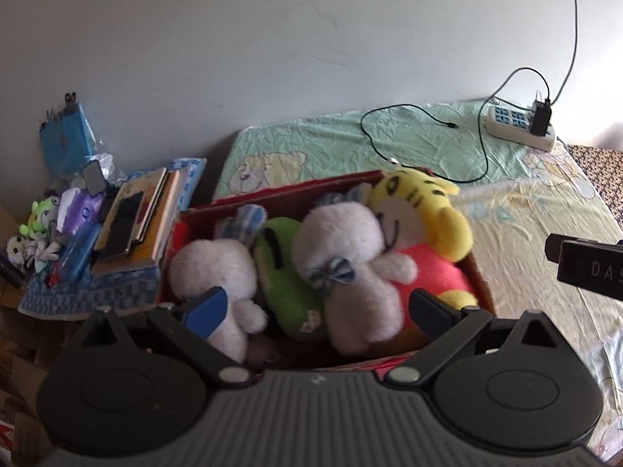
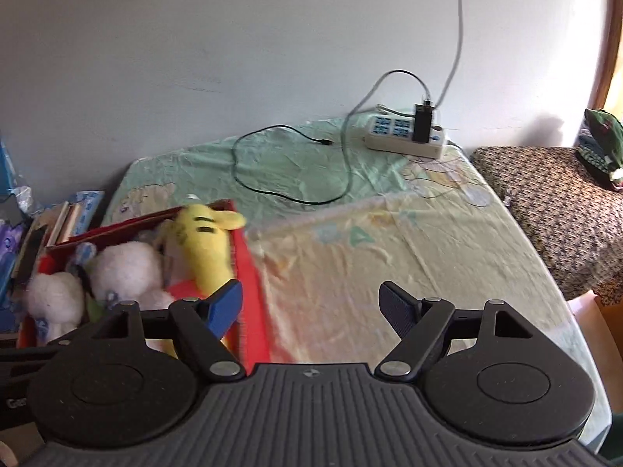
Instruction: Organize objects
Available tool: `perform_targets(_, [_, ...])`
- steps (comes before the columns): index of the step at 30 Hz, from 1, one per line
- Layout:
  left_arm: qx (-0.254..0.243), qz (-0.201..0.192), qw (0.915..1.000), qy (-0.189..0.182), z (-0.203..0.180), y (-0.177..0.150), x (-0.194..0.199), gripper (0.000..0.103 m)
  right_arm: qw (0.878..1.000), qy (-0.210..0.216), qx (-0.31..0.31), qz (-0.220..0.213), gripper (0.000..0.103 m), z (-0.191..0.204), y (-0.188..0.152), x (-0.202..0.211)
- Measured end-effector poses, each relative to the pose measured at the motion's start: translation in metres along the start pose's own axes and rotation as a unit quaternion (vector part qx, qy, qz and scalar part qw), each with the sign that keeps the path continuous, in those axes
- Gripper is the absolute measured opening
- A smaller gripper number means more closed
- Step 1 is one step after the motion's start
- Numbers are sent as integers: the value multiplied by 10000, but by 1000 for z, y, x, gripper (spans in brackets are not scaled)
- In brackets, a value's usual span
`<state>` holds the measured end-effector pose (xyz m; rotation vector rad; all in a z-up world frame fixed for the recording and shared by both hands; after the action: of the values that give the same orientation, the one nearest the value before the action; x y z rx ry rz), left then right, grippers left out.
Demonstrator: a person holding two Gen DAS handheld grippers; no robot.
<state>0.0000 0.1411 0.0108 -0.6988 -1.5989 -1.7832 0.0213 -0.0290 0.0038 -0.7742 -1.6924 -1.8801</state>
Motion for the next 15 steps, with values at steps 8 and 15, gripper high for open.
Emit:
perform_targets(8, [428,-9,9991,43,41,-6,0,100,9989,267,284,-247,77,36,-2,12])
perform_targets(15, [507,83,9987,51,56,-14,-6,100,9986,503,59,-167,77,40,-5,13])
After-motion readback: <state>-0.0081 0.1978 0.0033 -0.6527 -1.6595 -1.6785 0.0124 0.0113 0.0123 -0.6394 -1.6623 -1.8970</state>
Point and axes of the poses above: each gripper's, at about its wrist camera, not at the fingertips, and x roughly against the way its jaws point, z to its left, y to its top, the point moved 6 cm from there along -x, roughly the way its jaws point, and after that the axes turned 3 degrees about -y, right-handed, at the moved point
